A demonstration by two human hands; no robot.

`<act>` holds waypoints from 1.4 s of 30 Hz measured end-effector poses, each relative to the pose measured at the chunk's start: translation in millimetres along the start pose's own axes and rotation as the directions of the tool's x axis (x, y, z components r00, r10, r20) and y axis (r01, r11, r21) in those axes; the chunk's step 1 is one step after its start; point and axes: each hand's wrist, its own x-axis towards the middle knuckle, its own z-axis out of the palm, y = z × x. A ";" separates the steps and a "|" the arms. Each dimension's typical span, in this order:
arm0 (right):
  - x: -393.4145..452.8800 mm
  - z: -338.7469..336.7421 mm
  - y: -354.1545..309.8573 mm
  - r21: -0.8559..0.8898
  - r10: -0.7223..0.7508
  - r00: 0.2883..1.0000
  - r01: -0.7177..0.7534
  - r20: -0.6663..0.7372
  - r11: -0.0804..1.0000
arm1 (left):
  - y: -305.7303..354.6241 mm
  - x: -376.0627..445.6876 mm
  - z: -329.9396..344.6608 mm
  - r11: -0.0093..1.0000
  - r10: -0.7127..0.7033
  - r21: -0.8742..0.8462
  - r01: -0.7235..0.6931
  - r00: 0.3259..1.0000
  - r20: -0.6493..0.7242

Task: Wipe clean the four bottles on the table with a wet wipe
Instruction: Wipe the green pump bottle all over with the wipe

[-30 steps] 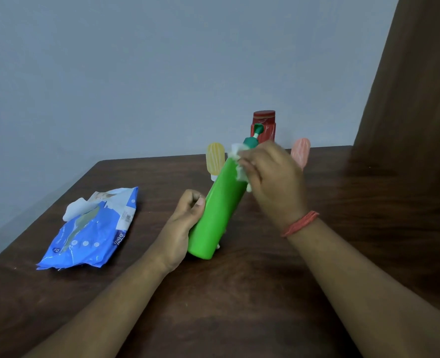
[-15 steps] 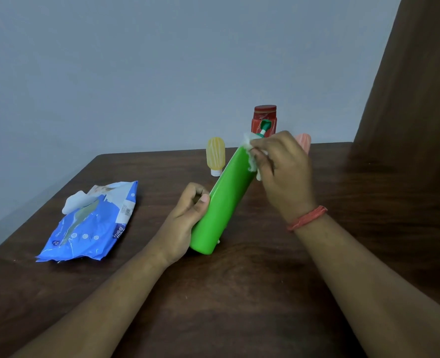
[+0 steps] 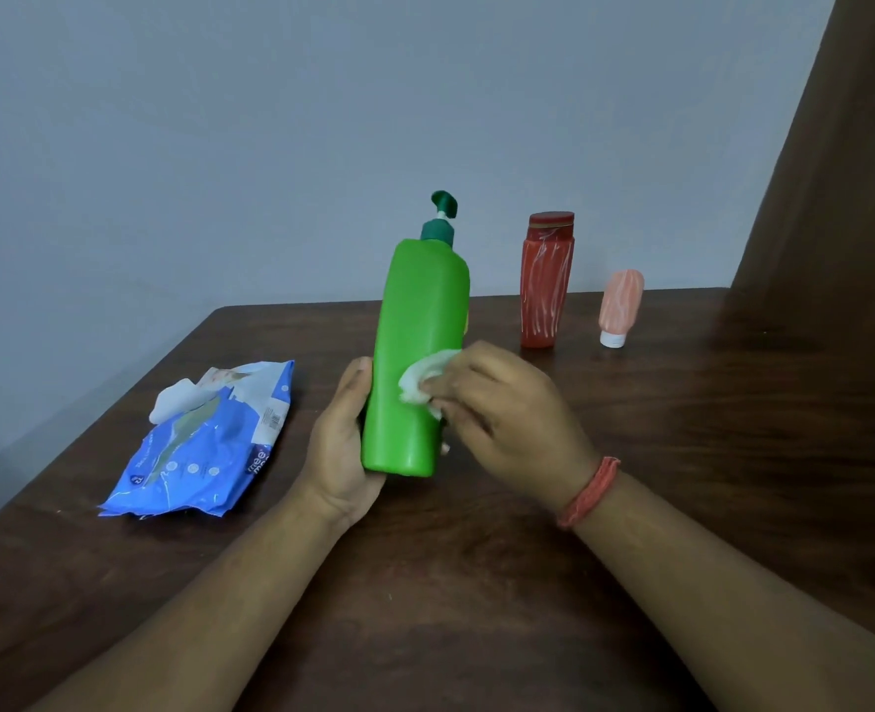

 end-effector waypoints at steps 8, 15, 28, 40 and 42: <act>-0.8 8.9 -11.0 0.022 -0.119 0.987 0.117 0.110 0.993 | 7.3 3.3 0.2 0.991 0.007 -0.132 -0.026 0.990 -0.139; 0.9 11.2 -10.1 0.022 -0.083 0.988 0.081 0.127 0.996 | 5.3 7.4 -7.9 0.992 0.022 -0.119 -0.041 0.988 -0.151; -1.9 5.7 -3.0 -0.060 0.047 0.998 -0.044 0.053 0.997 | -0.9 4.5 -1.0 0.992 0.091 0.094 -0.085 0.994 -0.066; 9.9 -16.4 7.5 -0.163 0.131 0.966 -0.169 -0.224 0.972 | -7.0 3.5 -1.8 0.943 0.059 0.324 -0.081 0.995 0.077; 11.7 -19.5 8.0 -0.134 0.177 0.934 -0.227 -0.310 0.965 | -6.0 2.1 -0.1 0.918 0.056 0.382 -0.105 0.989 0.137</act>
